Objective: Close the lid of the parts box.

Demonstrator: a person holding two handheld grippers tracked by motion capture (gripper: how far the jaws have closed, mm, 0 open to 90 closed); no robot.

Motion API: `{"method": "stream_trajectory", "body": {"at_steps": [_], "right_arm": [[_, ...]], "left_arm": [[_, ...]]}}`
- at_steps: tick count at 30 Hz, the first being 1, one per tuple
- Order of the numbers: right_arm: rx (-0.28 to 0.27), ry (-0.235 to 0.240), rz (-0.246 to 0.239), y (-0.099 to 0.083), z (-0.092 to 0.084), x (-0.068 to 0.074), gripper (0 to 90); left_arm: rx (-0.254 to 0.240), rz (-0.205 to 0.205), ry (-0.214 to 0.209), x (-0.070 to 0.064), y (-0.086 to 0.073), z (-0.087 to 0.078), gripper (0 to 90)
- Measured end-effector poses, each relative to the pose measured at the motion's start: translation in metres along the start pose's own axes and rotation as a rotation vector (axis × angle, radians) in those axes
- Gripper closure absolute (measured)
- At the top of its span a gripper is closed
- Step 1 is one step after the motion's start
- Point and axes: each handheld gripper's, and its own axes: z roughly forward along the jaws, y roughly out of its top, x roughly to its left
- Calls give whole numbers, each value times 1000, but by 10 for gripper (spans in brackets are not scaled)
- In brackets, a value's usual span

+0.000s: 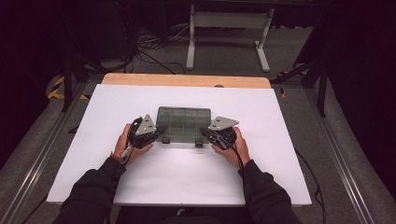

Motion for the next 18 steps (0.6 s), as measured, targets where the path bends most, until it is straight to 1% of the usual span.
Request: {"method": "stream_trajectory", "body": {"at_steps": [1, 2, 3, 4, 5, 8, 10, 11, 14, 16, 18], "right_arm": [[-2, 0, -1, 0, 0, 0, 900], [-9, 6, 16, -1, 0, 0, 900], [-13, 8, 22, -2, 0, 0, 900], [-15, 7, 24, -2, 0, 0, 900], [-15, 7, 24, -2, 0, 0, 900], [-20, 2, 21, -3, 0, 0, 900], [-28, 7, 33, -4, 0, -1, 900], [-29, 4, 32, -4, -1, -1, 900], [-29, -9, 34, -5, -2, 0, 900], [-33, -28, 49, -7, -3, -2, 900], [-34, -50, 56, -9, -4, -4, 900]], "left_arm": [[-4, -1, -5, 0, 0, 0, 900], [-7, -5, -9, 1, -1, 0, 900], [-12, -17, -10, 2, -2, 0, 900], [-14, -31, -12, 4, -3, -1, 899], [-14, -31, -12, 4, -3, -1, 899], [-26, -60, -18, 6, -6, -2, 899], [-28, -59, -20, 6, -7, -3, 899], [-30, -62, -19, 6, -7, -3, 899], [-32, -64, -20, 6, -7, -3, 897], [-38, -75, -21, 8, -9, -3, 895], [-35, -78, -3, 9, -9, -3, 886]]}}
